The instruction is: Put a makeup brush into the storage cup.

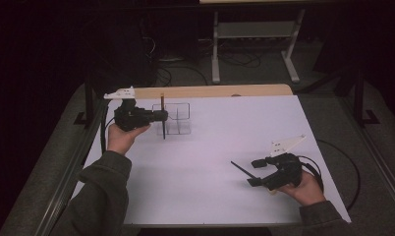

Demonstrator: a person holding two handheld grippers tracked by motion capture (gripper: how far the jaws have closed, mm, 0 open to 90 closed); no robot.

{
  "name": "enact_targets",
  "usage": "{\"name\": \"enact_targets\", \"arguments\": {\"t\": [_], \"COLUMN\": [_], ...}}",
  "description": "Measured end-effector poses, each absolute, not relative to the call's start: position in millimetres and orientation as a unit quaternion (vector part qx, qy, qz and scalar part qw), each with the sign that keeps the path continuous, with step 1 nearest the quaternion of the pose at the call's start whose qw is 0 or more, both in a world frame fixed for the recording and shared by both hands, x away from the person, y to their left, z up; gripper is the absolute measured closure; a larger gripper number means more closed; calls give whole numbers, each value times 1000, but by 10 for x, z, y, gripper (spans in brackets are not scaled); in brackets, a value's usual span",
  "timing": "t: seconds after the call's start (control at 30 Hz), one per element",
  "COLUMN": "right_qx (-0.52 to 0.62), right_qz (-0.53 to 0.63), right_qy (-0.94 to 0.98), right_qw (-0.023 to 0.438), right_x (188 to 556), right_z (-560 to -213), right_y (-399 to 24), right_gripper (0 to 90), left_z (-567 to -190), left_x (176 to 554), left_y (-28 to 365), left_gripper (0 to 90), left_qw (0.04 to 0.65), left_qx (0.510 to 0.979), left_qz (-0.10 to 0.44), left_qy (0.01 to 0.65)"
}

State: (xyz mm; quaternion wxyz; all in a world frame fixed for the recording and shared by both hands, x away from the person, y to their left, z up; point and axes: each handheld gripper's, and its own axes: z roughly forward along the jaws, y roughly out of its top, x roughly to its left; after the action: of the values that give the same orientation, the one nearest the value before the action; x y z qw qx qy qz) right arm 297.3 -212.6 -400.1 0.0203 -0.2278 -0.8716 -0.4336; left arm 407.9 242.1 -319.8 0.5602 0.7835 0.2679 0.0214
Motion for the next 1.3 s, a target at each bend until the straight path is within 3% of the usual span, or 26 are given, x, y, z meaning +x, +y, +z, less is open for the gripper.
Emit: {"name": "enact_targets", "arguments": {"t": [1.3], "right_qx": [-234], "right_qz": [-439], "right_qy": [-867], "right_qw": [24], "right_x": [3000], "right_z": [-4045], "right_y": [-2187], "right_gripper": [261], "left_z": [-2979], "left_x": [4838], "left_y": [2215], "left_gripper": [833], "left_qw": [526], "left_qx": [787], "left_qz": [72], "left_qy": [315]}}
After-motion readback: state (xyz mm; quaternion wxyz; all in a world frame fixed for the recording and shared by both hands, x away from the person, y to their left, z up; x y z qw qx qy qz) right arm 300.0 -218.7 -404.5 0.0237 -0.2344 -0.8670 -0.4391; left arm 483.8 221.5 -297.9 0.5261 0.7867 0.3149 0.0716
